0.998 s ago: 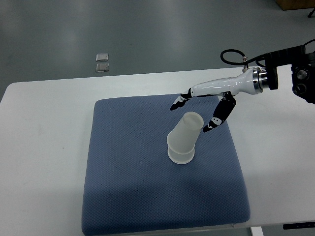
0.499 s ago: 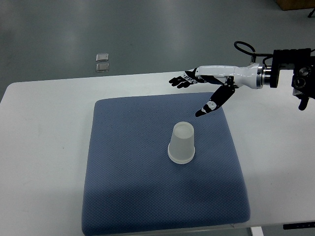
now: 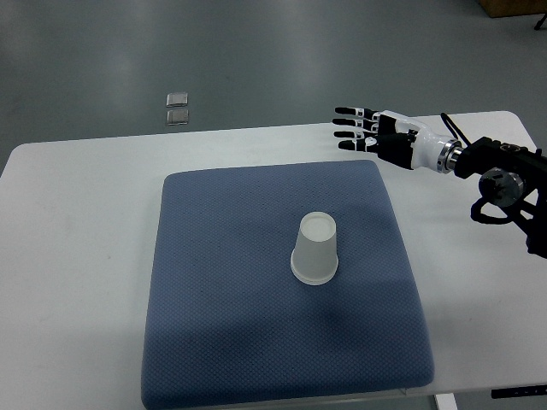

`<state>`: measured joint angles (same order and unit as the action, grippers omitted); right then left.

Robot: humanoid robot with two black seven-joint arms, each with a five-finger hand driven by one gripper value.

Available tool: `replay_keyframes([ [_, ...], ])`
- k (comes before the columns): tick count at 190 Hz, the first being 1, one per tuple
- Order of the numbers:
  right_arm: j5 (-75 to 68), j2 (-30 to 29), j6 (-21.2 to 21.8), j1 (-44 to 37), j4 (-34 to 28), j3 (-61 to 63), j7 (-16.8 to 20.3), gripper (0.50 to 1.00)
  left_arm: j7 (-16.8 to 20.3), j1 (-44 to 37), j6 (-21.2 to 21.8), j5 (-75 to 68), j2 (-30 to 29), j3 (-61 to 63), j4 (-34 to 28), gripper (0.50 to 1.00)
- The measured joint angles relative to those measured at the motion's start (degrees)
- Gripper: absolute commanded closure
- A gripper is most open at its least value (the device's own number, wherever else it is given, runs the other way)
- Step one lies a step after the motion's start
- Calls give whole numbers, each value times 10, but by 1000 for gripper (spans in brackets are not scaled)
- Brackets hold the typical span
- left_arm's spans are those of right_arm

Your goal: Stack paper cups

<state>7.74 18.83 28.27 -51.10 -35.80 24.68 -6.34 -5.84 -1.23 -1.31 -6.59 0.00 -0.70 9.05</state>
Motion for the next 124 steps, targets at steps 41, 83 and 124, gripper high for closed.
replay_keyframes([
  [41,-161,-17,-36,14,17,0,20,595,0,0,0,0,0,0,0,500],
  [83,-189,-18,-39,20,17,5,15,585,0,0,0,0,0,0,0,500],
  [124,-187,-18,-32,26,16,18,13,583,0,0,0,0,0,0,0,500],
])
